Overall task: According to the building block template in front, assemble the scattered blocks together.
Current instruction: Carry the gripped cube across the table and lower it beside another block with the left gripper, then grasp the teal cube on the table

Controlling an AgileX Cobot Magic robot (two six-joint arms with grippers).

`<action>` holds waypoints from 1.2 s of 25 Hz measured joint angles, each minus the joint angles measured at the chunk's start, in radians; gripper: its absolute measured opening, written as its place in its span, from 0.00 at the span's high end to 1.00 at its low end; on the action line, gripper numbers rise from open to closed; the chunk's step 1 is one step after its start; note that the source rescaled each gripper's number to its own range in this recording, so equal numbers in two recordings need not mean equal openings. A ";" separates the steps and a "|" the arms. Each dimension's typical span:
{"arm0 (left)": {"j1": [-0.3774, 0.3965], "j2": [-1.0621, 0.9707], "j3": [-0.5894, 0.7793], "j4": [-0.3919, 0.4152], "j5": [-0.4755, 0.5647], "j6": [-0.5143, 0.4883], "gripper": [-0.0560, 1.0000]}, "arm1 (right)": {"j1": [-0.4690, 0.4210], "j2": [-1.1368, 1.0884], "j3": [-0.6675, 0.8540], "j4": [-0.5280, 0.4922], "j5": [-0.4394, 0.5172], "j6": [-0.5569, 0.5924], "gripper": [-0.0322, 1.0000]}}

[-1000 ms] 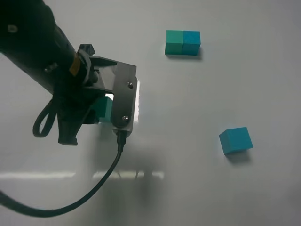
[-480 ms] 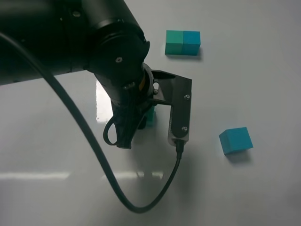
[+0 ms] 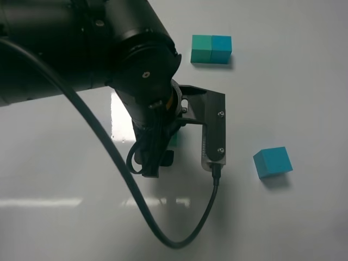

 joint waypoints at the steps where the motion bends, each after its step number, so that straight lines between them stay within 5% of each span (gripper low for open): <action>1: -0.009 -0.004 -0.009 -0.007 0.003 -0.003 0.13 | 0.000 0.000 0.000 0.000 0.000 0.000 0.32; 11: -0.031 -0.124 -0.088 -0.018 0.085 -0.227 0.05 | 0.000 0.000 0.000 0.000 0.000 -0.001 0.32; 15: 0.041 -0.185 -0.093 -0.049 0.085 -0.357 0.05 | 0.000 0.000 0.000 -0.001 0.000 -0.005 0.32; 22: 0.437 -0.350 -0.092 -0.198 0.087 -0.582 0.07 | 0.000 0.000 0.000 -0.001 0.000 -0.012 0.32; 30: 1.019 -0.568 -0.045 -0.448 0.086 -0.519 0.09 | 0.000 0.000 0.000 0.023 0.000 -0.057 0.32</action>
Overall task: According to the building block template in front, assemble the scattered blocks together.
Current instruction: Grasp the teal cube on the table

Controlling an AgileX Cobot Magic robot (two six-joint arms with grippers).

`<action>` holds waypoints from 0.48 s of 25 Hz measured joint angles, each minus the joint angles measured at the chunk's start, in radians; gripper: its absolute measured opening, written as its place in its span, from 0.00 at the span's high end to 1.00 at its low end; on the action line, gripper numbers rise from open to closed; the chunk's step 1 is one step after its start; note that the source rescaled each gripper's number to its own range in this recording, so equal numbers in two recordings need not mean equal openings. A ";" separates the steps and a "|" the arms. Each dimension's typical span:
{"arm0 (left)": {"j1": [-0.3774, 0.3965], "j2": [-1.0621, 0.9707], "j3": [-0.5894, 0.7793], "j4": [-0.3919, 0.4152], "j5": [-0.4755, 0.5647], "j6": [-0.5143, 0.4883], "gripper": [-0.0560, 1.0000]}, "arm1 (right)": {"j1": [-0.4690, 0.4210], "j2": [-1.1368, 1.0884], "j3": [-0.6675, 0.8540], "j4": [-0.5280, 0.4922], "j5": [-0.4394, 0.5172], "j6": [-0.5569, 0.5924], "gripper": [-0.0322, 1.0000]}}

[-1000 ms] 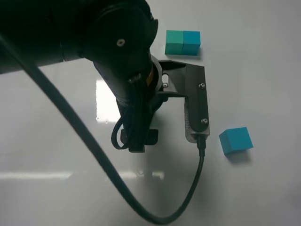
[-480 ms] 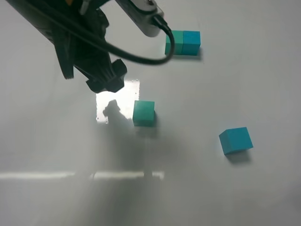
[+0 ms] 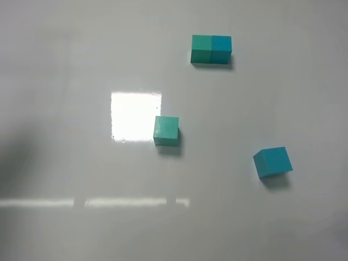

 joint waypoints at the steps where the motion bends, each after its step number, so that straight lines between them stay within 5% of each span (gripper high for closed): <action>1: 0.056 -0.023 0.030 -0.029 0.000 0.016 0.09 | 0.000 0.000 0.000 0.005 0.000 -0.009 0.32; 4: 0.149 -0.118 0.190 -0.090 0.001 0.060 0.09 | 0.000 0.000 0.000 0.019 0.000 -0.024 0.32; 12: 0.164 -0.496 0.680 -0.196 0.007 0.112 0.15 | 0.000 0.000 0.000 0.021 0.000 -0.044 0.32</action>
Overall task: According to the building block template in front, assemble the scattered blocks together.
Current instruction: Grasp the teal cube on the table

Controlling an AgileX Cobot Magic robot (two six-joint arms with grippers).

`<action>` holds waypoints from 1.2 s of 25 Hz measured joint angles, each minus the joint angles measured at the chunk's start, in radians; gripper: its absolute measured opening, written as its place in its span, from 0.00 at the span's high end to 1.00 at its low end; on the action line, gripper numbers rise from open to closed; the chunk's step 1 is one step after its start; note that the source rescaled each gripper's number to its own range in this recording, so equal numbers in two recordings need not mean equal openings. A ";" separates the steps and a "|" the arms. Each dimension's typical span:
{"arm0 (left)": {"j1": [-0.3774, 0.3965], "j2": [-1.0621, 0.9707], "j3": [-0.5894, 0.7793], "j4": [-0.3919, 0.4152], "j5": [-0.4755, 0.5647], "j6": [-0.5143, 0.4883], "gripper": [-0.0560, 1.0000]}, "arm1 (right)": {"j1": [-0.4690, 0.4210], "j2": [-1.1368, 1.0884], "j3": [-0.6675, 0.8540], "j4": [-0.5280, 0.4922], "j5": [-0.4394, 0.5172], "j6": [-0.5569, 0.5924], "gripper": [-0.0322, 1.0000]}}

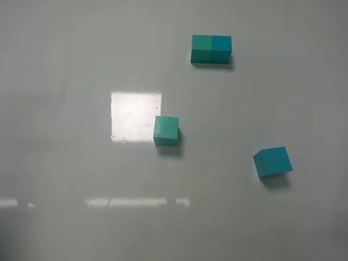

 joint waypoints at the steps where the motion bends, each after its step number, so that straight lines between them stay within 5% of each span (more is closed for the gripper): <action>1: 0.000 -0.063 0.059 -0.005 0.001 -0.006 0.15 | 0.000 0.000 0.000 0.000 0.000 -0.002 0.32; 8: 0.000 -0.440 0.336 -0.001 0.004 -0.058 0.23 | 0.000 0.000 0.000 0.001 0.001 -0.011 0.32; 15: -0.020 -0.688 0.453 0.042 0.006 -0.077 0.27 | 0.000 0.000 0.000 0.005 0.001 -0.016 0.32; 22: -0.139 -0.707 0.476 0.138 -0.028 -0.154 0.29 | 0.000 0.005 0.000 0.051 0.005 -0.101 0.32; 30: -0.143 -0.708 0.549 0.185 -0.160 -0.216 0.30 | 0.008 0.040 -0.009 0.085 0.036 -0.272 0.32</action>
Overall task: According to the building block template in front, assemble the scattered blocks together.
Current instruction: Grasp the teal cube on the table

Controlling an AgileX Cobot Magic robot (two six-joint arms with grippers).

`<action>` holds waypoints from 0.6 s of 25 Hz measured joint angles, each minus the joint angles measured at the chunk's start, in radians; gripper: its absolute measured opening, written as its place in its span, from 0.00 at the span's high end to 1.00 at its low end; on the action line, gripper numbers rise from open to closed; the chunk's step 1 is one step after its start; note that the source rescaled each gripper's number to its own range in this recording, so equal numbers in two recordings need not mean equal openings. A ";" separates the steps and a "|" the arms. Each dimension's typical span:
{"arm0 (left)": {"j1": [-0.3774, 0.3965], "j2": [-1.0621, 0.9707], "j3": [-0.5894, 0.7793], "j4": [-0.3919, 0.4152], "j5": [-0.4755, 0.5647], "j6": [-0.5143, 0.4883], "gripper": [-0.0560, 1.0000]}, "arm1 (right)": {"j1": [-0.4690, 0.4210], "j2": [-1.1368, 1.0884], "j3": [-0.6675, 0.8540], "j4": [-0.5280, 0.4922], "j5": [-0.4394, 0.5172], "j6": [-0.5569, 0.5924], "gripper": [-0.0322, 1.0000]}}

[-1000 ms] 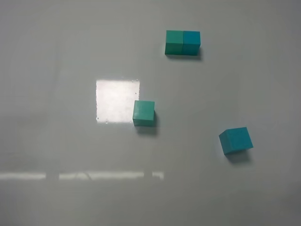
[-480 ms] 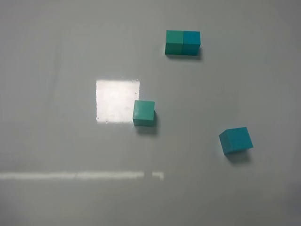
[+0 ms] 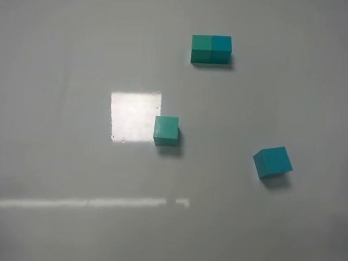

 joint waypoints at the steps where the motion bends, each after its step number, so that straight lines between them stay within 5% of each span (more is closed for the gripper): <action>1: 0.000 0.000 0.000 0.001 -0.004 -0.003 0.30 | 0.006 0.007 -0.006 0.012 0.014 -0.033 0.32; 8: 0.000 0.000 0.000 0.002 -0.012 -0.005 0.30 | 0.087 0.107 -0.102 0.044 0.056 -0.214 0.32; 15: 0.000 0.000 0.000 0.002 -0.012 -0.005 0.31 | 0.205 0.334 -0.255 -0.043 0.079 -0.327 0.28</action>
